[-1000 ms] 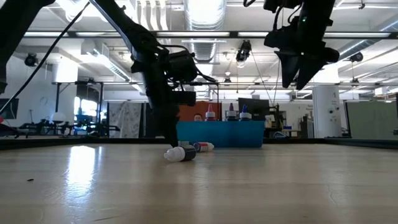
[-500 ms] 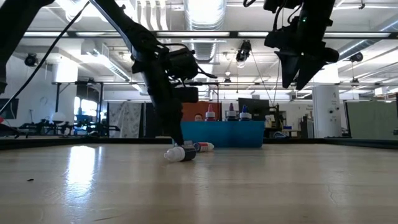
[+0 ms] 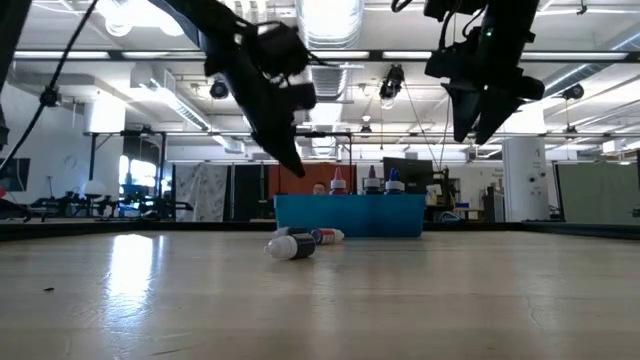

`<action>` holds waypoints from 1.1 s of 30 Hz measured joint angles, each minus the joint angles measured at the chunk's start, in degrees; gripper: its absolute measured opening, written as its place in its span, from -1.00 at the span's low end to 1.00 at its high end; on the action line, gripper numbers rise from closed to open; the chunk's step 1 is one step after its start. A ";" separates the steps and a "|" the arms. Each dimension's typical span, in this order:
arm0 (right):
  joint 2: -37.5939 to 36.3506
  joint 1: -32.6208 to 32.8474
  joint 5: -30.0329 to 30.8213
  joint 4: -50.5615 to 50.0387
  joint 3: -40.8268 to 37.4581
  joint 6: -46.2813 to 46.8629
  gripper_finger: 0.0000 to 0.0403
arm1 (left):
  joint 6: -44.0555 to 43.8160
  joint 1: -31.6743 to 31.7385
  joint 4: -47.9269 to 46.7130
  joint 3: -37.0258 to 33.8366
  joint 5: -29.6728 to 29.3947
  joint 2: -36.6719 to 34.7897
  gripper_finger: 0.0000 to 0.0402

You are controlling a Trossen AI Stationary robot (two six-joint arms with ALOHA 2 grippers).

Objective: Pick & Place food coloring
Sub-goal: Put the small blue food coloring bottle into the blue bin

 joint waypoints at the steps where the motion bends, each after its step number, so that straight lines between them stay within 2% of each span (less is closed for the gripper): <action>1: 0.00 0.00 0.02 -0.02 0.00 -0.01 0.11 | 1.17 0.13 0.41 0.28 -0.02 -1.15 -1.00; 6: -0.02 0.00 1.00 0.00 0.00 -0.20 0.11 | 6.59 0.31 -1.53 0.28 4.46 -1.26 -1.00; 12: -0.02 -0.02 1.29 0.08 -0.06 -0.18 0.11 | 12.04 -3.12 -2.13 -2.34 4.77 1.63 -0.98; 17: -0.02 -0.02 1.29 0.07 -0.09 -0.18 0.11 | 17.37 -4.91 -0.90 -3.33 3.07 3.14 -0.74; 24: -0.02 0.00 1.37 0.09 -0.09 -0.79 0.11 | 17.75 -4.91 0.94 -3.97 -1.47 3.75 -0.36; 33: -0.02 0.00 1.46 0.13 -0.11 -1.23 0.11 | 18.98 -4.41 3.75 -4.31 -2.16 7.39 -0.29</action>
